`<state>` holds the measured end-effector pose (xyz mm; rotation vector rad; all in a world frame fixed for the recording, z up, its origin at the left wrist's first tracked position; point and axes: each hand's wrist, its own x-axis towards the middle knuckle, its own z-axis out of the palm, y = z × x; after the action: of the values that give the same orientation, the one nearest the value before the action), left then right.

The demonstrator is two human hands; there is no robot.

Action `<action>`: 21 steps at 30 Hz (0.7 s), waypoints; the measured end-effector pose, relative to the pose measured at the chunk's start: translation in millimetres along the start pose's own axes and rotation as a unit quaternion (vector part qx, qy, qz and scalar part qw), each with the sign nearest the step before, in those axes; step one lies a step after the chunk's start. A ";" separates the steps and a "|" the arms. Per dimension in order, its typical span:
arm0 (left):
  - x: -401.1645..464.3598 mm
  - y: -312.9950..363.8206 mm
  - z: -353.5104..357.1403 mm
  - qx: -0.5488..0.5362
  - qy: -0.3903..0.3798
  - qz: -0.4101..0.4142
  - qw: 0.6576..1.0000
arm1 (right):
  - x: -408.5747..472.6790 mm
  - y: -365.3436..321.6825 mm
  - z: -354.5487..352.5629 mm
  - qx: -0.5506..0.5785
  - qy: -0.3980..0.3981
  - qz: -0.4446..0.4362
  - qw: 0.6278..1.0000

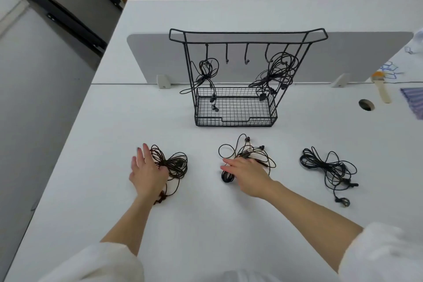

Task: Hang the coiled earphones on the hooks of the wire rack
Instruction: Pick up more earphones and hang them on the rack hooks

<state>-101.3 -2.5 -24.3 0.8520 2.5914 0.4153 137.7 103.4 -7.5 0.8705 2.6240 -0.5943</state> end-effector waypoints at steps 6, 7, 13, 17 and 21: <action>6.5 -5.8 -12.3 -0.215 -0.045 -0.023 0.975 | 10.2 -11.9 1.0 -0.018 -0.004 0.025 1.000; 5.7 -4.6 -14.9 -0.241 -0.061 -0.033 0.968 | 11.6 -13.9 2.0 -0.039 0.000 0.028 0.999; 0.8 18.2 -35.8 -0.318 -0.135 0.019 0.938 | 15.4 -10.6 -8.5 -0.068 0.050 0.021 0.996; 2.2 55.1 -57.4 -0.276 -0.204 0.103 0.934 | 9.9 -5.5 -54.8 0.132 0.138 0.081 0.978; -0.4 97.8 -79.9 -0.242 -0.234 0.181 0.924 | -2.1 1.7 -105.5 0.286 0.254 0.070 0.922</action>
<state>-86.9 60.2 84.4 1.0830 1.7824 0.8046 123.5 153.8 84.2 1.5505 2.8206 -1.2813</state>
